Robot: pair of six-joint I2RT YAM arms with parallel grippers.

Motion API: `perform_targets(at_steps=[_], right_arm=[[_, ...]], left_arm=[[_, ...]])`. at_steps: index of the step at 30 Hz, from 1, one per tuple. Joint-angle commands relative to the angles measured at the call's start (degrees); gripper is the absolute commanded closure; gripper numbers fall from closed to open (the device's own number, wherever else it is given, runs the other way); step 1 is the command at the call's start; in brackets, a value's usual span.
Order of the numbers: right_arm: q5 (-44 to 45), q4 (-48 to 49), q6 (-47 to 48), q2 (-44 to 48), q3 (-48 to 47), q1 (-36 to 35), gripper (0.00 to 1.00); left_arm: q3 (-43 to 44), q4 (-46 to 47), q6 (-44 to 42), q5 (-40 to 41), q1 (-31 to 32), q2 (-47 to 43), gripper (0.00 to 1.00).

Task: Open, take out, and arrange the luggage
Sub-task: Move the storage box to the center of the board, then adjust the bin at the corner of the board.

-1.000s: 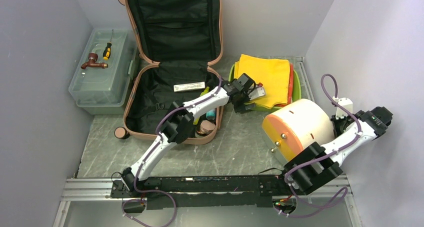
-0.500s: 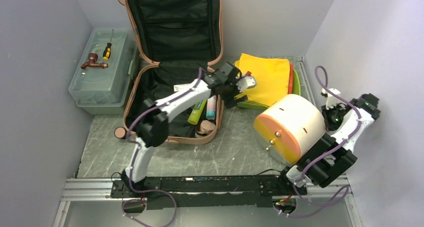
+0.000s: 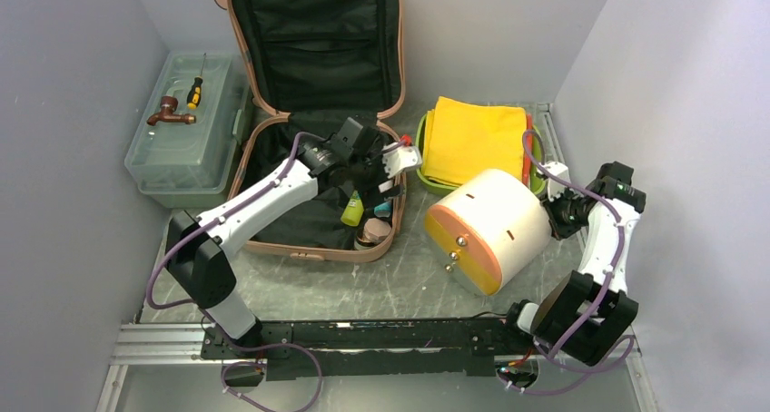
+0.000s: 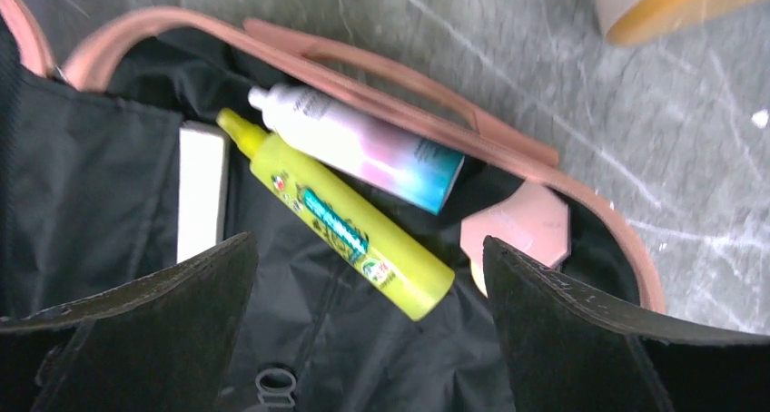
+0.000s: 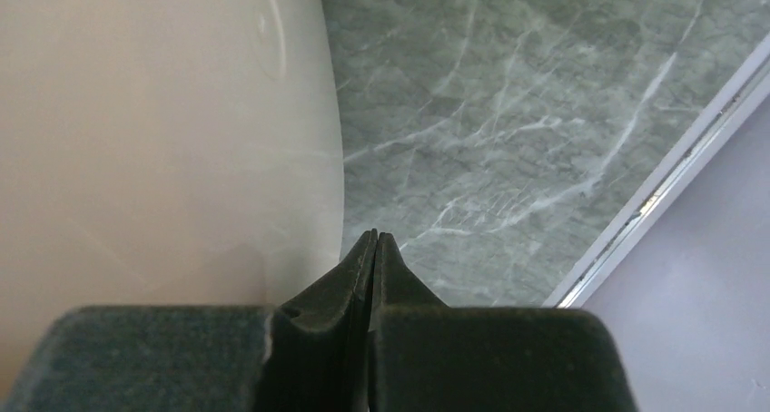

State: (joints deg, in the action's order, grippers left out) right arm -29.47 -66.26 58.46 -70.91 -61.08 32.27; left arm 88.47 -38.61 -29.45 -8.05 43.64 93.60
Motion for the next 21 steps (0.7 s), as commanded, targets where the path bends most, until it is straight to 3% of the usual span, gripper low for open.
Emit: perform_targets(at_steps=[1, 9, 15, 21], right_arm=[[2.4, 6.1, -8.8, -1.1, -2.3, -0.5, 1.00], [-4.5, 2.3, -14.0, -19.2, -13.9, -2.0, 1.00], [-1.7, 8.9, -15.7, -22.4, -10.7, -8.9, 1.00], [-1.8, 14.0, -21.7, -28.4, -13.4, -12.0, 1.00]], left_arm=[[-1.5, -2.1, -2.0, -3.4, -1.9, -1.4, 0.01], [-6.3, -6.1, -4.4, -13.5, -10.2, -8.4, 0.01], [-13.0, -9.7, -7.1, -20.3, -16.7, -16.6, 0.01], [-21.9, -7.6, -6.9, -21.3, -18.3, -24.6, 0.01]])
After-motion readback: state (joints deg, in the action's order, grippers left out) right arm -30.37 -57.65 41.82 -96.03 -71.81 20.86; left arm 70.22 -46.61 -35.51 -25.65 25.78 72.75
